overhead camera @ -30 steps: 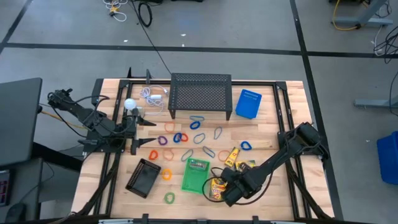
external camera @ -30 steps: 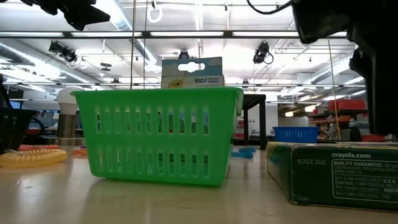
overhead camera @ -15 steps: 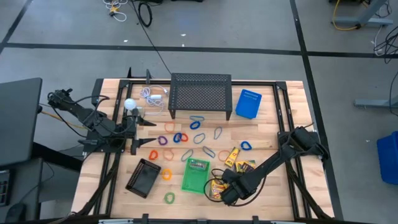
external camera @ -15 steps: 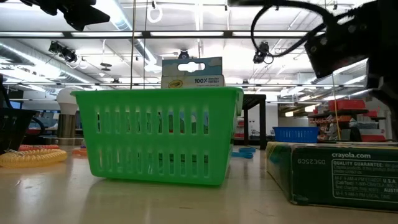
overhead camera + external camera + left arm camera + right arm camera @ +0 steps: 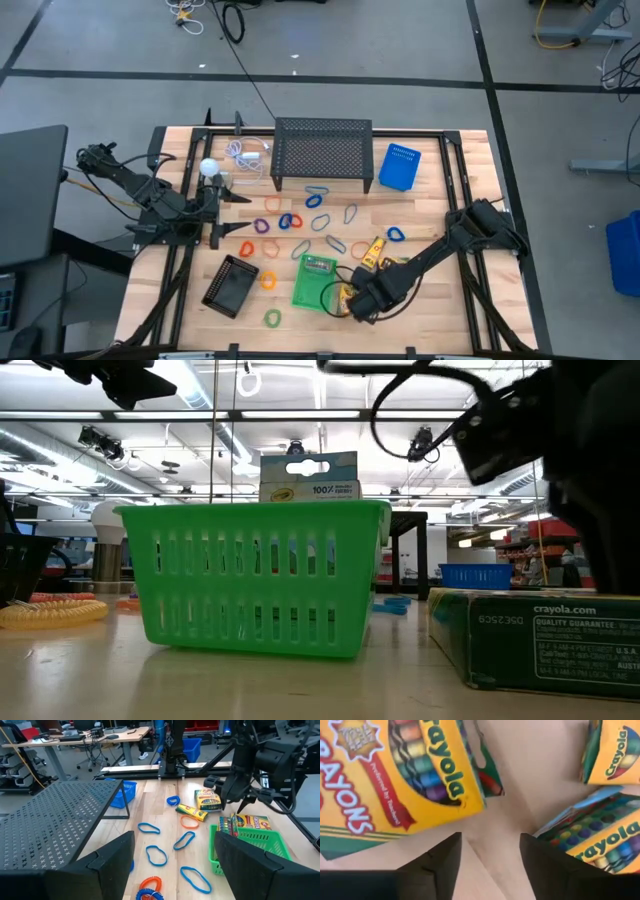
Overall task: Pick & Place Office Desk Supplies
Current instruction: Put the crayon box into the green bin
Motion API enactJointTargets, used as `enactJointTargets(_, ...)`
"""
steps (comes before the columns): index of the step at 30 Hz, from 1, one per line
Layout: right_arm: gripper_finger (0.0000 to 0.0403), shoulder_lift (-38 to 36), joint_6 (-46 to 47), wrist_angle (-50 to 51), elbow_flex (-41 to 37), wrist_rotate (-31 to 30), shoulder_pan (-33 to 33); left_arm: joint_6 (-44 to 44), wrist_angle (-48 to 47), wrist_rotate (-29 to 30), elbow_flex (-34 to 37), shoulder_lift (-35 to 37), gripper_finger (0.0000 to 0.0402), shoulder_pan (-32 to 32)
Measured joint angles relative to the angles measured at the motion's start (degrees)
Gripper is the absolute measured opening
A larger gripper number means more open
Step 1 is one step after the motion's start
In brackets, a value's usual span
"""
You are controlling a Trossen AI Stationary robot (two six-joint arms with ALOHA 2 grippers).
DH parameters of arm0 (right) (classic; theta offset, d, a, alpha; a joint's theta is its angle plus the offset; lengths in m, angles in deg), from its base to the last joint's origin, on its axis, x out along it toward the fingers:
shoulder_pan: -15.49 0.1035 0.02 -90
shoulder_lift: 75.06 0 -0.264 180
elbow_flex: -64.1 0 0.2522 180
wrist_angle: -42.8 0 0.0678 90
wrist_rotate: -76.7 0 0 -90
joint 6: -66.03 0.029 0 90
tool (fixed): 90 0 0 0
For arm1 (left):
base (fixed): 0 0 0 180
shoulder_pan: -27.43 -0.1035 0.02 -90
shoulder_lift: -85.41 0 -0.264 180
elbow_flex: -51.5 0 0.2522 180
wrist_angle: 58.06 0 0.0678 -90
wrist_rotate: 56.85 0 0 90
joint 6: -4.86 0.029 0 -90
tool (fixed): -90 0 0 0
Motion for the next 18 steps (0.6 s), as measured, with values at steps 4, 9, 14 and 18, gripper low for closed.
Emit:
enactJointTargets(4, 0.0223, 0.0, -1.51, 2.52, 0.0, 1.47, -1.22, 0.02, -0.03, 0.0, 0.0, 0.0, 0.0283, 0.01)
enactJointTargets(9, 0.0224, 0.0, -2.9, 6.09, 0.0, 2.63, -2.18, 0.68, -0.04, -0.03, 0.0, 0.0, 0.0283, 0.01)
enactJointTargets(14, 0.0224, 0.0, -2.15, 7.11, 0.0, 1.04, -2.81, 0.74, -0.04, -0.02, 0.0, 0.0, 0.0283, 0.01)
enactJointTargets(18, 0.0224, 0.0, -0.66, 9.08, 0.0, -0.35, -3.04, 0.7, -0.04, -0.02, 0.0, 0.0, 0.0283, 0.0)
